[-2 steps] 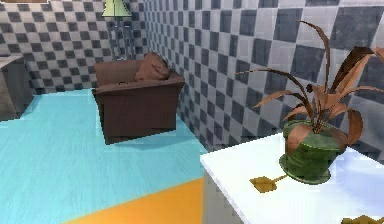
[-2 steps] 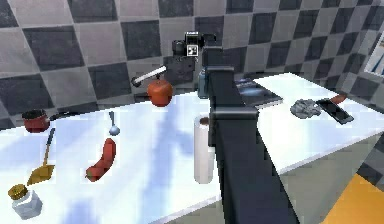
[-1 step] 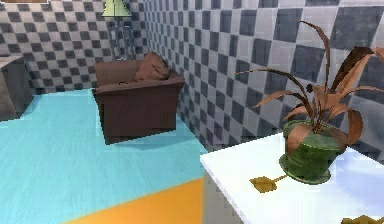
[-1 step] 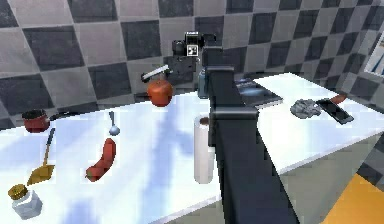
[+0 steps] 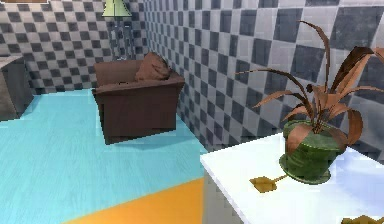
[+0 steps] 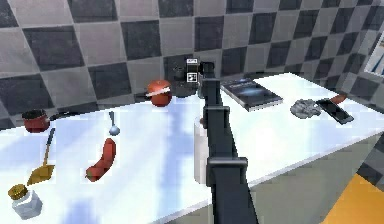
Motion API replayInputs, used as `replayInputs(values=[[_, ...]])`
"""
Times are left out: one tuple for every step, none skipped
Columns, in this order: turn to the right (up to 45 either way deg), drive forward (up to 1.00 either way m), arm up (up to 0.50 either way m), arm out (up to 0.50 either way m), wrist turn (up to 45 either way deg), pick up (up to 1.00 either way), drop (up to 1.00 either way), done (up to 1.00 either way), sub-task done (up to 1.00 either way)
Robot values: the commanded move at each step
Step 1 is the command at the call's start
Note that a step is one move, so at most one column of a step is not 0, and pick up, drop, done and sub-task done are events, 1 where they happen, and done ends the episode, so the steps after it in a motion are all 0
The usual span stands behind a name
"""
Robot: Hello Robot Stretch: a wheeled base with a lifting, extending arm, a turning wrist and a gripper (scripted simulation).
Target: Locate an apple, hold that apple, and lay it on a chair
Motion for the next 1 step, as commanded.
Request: replayInputs(values=[[0.0,0.00,0.00,0.00,0.0,1.00,0.00,0.00,0.00]])
